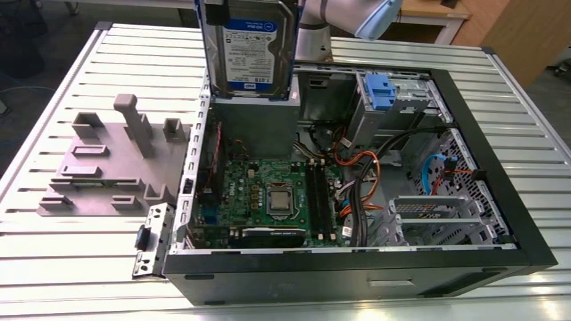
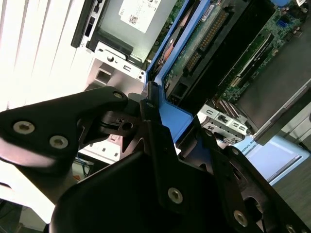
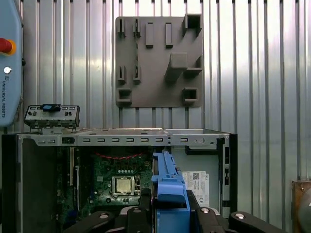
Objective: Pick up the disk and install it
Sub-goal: 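Pick up the disk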
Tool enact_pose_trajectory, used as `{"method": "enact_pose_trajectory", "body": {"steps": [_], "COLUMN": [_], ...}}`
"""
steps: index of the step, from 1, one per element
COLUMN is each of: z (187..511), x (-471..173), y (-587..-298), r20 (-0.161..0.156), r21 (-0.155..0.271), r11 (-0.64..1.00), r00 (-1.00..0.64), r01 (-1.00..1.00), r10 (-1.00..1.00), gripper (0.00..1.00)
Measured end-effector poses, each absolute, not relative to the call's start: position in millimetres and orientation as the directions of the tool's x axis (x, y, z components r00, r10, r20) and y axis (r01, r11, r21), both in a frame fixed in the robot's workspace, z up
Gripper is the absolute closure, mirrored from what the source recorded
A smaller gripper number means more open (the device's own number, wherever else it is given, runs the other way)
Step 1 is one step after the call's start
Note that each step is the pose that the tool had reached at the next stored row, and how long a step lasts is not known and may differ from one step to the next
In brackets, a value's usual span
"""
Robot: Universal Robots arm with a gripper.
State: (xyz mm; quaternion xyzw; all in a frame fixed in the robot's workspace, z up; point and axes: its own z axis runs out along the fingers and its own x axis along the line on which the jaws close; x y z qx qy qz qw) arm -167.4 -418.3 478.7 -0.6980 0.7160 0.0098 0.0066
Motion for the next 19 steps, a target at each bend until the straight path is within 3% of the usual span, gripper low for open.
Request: {"method": "enact_pose_trajectory", "body": {"steps": [19], "z": [477.3], "x": [-114.8], "y": [-432.1], "r20": [-0.023], "r21": [0.005], "r11": [0.025], "r00": [-0.026], "r01": [-1.000], "r10": [-0.999], "gripper": [0.64]}}
